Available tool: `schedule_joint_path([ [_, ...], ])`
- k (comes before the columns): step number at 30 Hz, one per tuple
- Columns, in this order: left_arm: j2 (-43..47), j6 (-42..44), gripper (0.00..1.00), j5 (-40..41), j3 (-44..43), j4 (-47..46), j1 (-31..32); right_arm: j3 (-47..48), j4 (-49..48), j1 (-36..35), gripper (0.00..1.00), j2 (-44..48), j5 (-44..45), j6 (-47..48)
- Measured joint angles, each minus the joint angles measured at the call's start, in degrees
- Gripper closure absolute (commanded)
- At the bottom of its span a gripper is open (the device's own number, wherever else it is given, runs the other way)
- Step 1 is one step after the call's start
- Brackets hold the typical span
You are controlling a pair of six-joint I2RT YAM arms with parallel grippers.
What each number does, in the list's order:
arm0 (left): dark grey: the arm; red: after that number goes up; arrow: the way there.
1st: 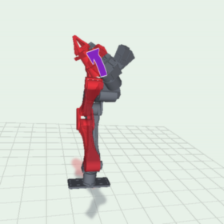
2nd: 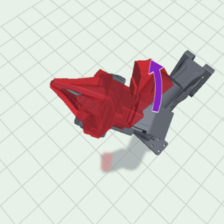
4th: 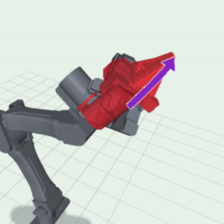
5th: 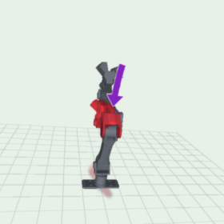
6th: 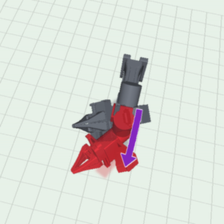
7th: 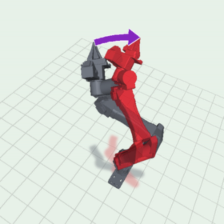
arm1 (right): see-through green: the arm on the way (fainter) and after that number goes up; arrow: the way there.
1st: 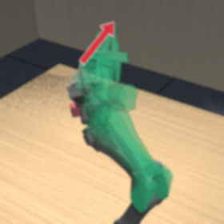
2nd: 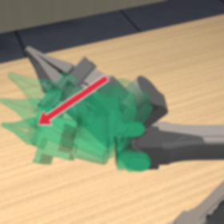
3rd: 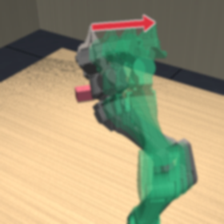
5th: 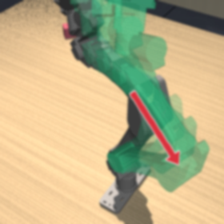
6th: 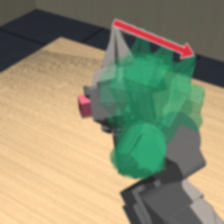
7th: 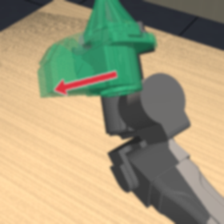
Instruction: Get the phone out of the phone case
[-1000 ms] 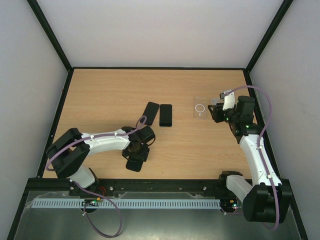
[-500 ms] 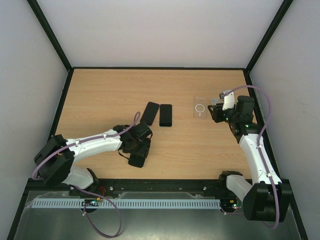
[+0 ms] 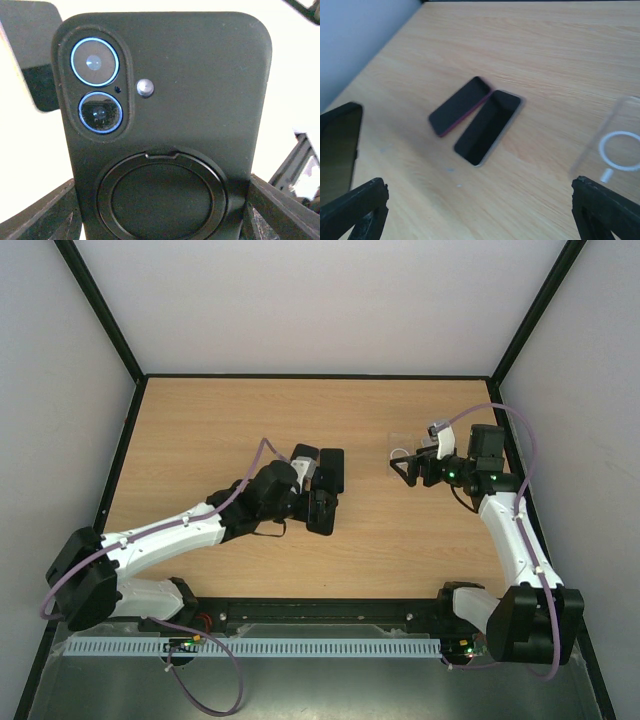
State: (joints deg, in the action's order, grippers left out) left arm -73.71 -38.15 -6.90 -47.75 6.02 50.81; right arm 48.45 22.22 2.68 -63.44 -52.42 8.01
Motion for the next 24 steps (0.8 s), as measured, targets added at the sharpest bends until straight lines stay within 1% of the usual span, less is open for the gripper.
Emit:
schedule_joint_path([
  [3,0.9,0.07,0.8,-0.37,0.0,-4.31,-0.02,1.53,3.04,0.0,0.02,-0.5,-6.58,3.28],
  [7,1.42,0.57,0.8,-0.76,0.02,-9.42,-0.17,1.22,6.93,-0.11,0.02,0.0,-16.74,7.78],
  [12,1.77,1.77,0.8,-2.19,0.02,-16.2,-0.76,-2.36,7.63,-2.95,0.02,1.09,-25.79,8.55],
  [18,1.77,3.06,0.8,-4.98,0.02,-22.18,-0.98,-3.19,8.26,-7.91,0.03,1.09,-30.29,7.87],
  [24,1.62,3.3,0.81,-8.07,0.02,-27.08,-0.98,-3.19,8.39,-9.03,0.02,1.42,-32.83,7.58],
])
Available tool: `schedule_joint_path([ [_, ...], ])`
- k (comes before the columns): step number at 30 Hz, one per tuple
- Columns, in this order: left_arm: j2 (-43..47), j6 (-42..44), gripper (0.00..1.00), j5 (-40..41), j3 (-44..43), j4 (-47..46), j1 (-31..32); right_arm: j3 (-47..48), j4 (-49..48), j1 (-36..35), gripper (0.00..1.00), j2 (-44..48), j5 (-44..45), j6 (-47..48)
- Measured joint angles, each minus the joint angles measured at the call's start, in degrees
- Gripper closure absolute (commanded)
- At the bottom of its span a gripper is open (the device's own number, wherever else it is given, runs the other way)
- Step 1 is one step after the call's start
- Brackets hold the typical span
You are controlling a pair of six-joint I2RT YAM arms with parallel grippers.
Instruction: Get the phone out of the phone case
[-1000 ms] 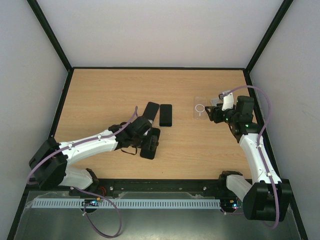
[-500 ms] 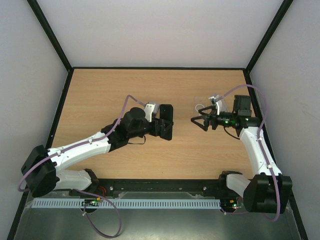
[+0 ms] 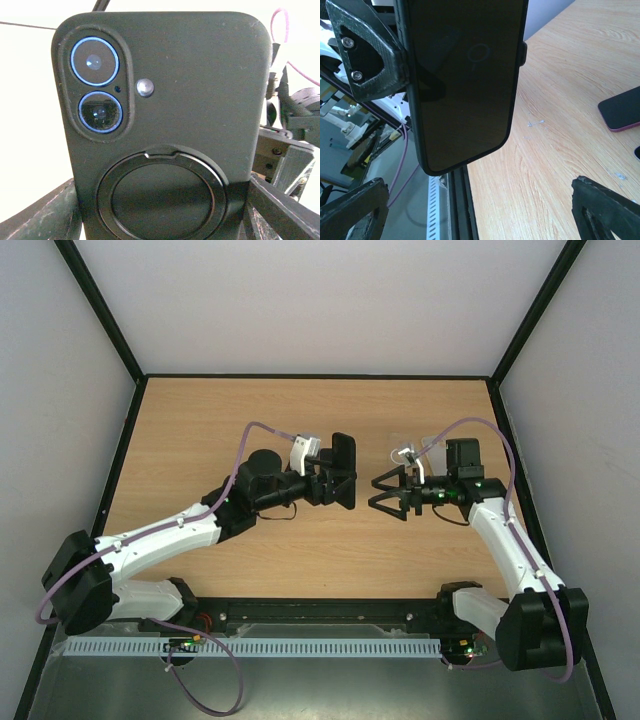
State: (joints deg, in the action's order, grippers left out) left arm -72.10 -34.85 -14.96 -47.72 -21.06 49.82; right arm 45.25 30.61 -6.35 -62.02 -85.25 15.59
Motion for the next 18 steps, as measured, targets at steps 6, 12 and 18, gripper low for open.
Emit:
schedule_joint_path([
  [6,-0.79,-0.2,0.81,-2.4,0.0,-5.14,0.0,0.0,0.0,-0.55,0.03,-0.35,-0.61,-0.42],
  [12,-0.83,-0.37,0.81,-4.79,0.0,-7.58,-0.02,0.35,0.44,-0.55,0.02,-1.53,-1.57,-0.31],
  [18,-1.36,-1.66,0.83,-7.65,0.0,-11.26,-0.02,2.97,3.91,-2.4,0.02,-1.66,-2.82,3.3],
])
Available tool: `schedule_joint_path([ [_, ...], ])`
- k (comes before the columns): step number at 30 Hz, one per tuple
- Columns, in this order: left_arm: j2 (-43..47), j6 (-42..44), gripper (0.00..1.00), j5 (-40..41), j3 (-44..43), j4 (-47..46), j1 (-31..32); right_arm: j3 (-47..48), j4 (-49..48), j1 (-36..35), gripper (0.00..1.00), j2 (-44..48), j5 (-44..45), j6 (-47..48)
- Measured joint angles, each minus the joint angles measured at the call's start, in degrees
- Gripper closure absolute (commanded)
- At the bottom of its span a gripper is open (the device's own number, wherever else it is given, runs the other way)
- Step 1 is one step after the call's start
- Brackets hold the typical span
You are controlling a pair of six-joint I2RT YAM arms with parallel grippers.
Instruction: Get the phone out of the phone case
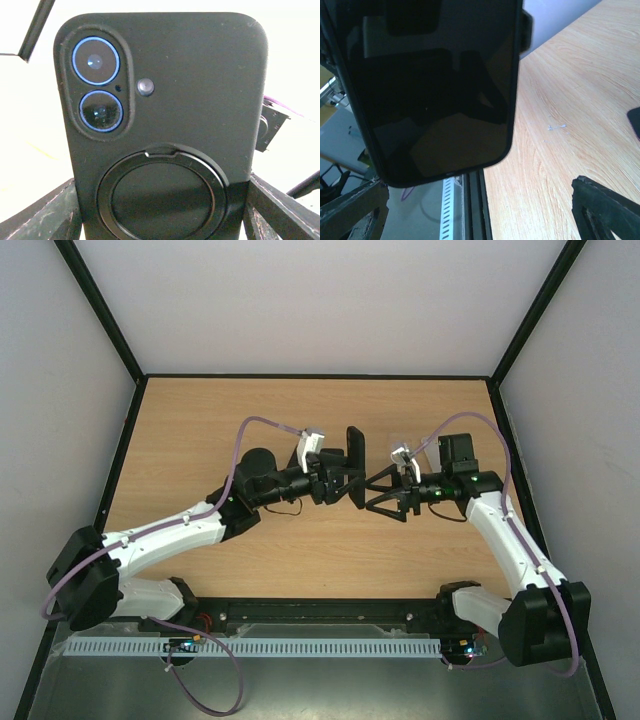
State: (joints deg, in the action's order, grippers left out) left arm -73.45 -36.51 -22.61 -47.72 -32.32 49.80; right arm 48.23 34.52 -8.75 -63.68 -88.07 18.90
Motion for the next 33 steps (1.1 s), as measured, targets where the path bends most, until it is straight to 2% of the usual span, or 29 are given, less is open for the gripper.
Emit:
schedule_joint_path([
  [5,-1.51,-2.64,0.84,-2.8,0.33,-4.22,0.0,2.58,2.78,-2.47,0.03,-2.01,-0.66,3.02],
  [15,-3.26,-6.58,0.87,-4.87,1.86,-9.88,-0.11,7.67,15.87,-6.99,0.02,-4.87,-0.74,16.65],
  [24,-3.26,-7.74,0.88,-4.48,2.89,-13.42,0.11,7.39,14.67,-7.34,0.02,-1.77,0.15,13.22],
  [30,-4.22,-9.31,0.88,-4.39,4.07,-15.37,0.22,10.32,18.58,-7.37,0.0,-6.62,-0.35,15.96],
  [33,-4.7,-9.68,0.87,-4.22,4.09,-15.37,0.66,11.39,20.85,-7.37,0.13,-10.58,-0.55,17.9],
])
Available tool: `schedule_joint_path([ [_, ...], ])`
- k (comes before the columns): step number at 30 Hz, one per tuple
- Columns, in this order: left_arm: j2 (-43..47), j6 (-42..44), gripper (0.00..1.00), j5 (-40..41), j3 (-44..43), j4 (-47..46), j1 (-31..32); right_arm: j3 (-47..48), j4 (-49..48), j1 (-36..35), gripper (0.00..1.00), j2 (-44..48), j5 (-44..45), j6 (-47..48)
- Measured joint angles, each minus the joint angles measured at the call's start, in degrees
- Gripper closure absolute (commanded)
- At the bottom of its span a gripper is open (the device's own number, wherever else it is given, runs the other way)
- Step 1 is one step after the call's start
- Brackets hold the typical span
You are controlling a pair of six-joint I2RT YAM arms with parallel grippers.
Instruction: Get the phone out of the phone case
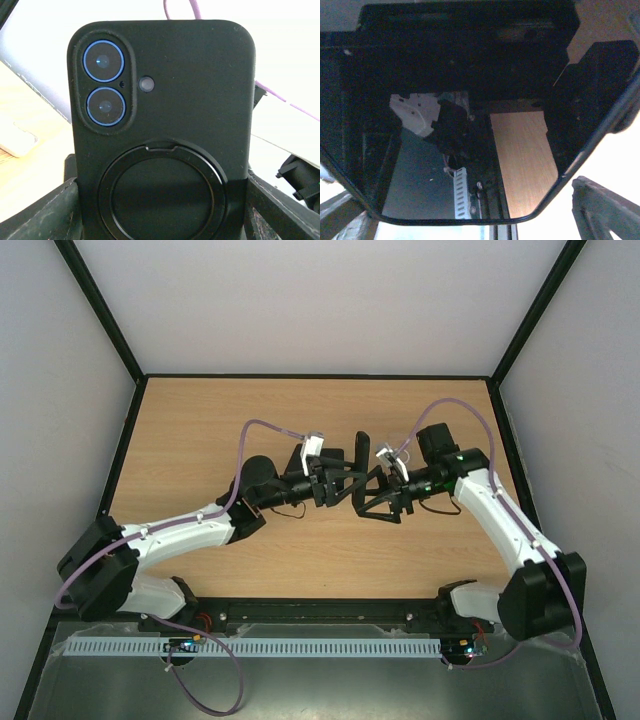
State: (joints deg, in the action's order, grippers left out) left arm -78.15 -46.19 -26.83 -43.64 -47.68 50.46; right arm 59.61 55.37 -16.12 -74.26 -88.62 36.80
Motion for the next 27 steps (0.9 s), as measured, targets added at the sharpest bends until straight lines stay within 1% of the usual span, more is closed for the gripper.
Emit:
schedule_joint_path([
  [3,-0.22,0.09,0.87,0.87,0.07,0.26,0.13,0.76,2.78,-0.04,0.3,-2.03,-1.03,1.81],
  [5,-0.28,0.28,0.82,1.22,0.17,0.37,0.17,0.96,3.45,-0.04,0.41,-1.77,-0.74,1.6],
  [6,-0.26,0.39,0.74,1.49,0.17,0.28,0.31,0.87,3.1,-0.04,0.44,-1.4,-0.61,0.96],
  [8,-0.22,0.52,0.52,1.84,0.17,-0.02,0.37,-0.13,0.35,-0.02,0.47,0.2,-0.46,-2.01],
  [10,0.17,0.92,0.32,1.9,0.22,0.26,0.59,-1.95,-3.67,-0.04,0.48,2.27,-0.44,-6.34],
  [12,0.92,1.6,0.24,2.62,0.24,1.25,0.74,-3.87,-8.04,-0.07,0.51,4.35,-0.48,-10.86],
  [14,1.81,2.58,0.19,3.52,0.24,2.64,0.81,-5.84,-13.7,-0.37,0.53,6.29,0.02,-16.48],
  [16,2.86,4.0,0.14,4.79,0.24,4.59,0.92,-8.85,-22.05,-0.85,0.52,8.98,1.92,-24.04],
  [17,3.28,4.7,0.13,5.6,0.24,5.9,1.01,-10.91,-26.62,-0.96,0.51,10.95,4.76,-28.28],
  [20,4.76,6.27,0.12,7.93,0.2,9.05,1.01,-16.94,-35.17,-0.5,0.51,16.09,14.34,-37.11],
  [22,5.88,7.43,0.12,10.03,0.04,11.8,1.01,-18.49,-36.41,-0.33,0.52,17.35,20.7,-39.56],
  [24,6.64,8.31,0.13,11.8,0.0,14.01,1.03,-18.34,-36.68,-0.33,0.52,17.33,25.79,-40.02],
  [27,7.58,9.62,0.17,14.49,0.0,17.25,1.03,-17.77,-36.09,-0.33,0.52,17.25,33.99,-39.71],
])
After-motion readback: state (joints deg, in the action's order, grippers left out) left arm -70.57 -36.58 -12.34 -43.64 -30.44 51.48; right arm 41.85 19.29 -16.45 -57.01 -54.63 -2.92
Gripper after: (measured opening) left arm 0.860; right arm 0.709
